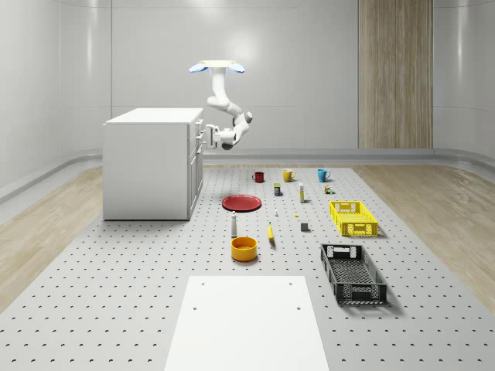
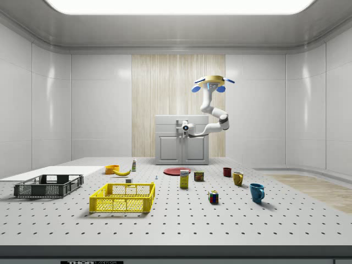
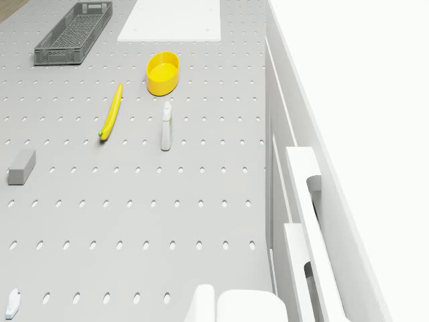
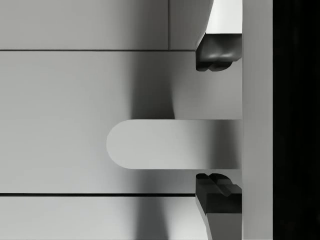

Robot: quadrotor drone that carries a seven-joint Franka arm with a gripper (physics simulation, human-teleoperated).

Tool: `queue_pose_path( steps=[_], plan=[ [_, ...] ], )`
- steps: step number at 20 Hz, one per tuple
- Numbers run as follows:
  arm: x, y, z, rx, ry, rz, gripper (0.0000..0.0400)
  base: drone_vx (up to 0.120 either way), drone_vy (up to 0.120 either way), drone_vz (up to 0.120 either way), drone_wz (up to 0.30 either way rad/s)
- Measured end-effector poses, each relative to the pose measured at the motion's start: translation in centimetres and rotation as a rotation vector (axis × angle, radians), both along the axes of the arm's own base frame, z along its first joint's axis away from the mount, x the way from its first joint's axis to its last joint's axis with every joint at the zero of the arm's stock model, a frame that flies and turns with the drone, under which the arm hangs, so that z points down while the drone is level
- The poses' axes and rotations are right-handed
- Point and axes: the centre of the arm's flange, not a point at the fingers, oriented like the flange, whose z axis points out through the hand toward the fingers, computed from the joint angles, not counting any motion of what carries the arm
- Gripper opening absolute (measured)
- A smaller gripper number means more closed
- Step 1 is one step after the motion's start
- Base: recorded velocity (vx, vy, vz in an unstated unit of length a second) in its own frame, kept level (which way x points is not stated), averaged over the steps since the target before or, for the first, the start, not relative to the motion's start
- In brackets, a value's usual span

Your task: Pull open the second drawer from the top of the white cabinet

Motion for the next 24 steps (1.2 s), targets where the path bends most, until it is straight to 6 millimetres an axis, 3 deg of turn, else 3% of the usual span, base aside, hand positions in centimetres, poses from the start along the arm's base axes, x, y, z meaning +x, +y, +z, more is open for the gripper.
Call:
queue_pose_path(
  steps=[6,9,12,13,17,18,24],
  plan=[
    [0.0,0.0,-0.2,0.0,-0.001,0.0,0.03,0.0,0.0,0.0,0.0],
    [0.0,0.0,-0.2,0.0,-0.001,0.0,0.0195,0.0,0.0,0.0,0.0],
    [0.1,0.0,-0.4,0.0,-0.016,0.0,0.0154,0.0,0.0,0.0,0.0],
    [-0.1,-0.1,-0.1,-0.008,0.002,0.001,0.0175,0.0,0.0,0.0,0.0],
    [0.0,-0.6,-0.2,-0.013,0.011,0.001,0.0161,0.0,0.0,0.0,0.0],
    [-0.3,-0.8,0.3,-0.026,0.054,0.0,0.0208,0.0,0.0,0.0,0.0],
    [0.1,-1.3,-0.6,-0.014,-0.029,0.001,0.0151,0.0,0.0,0.0,0.0]
  ],
)
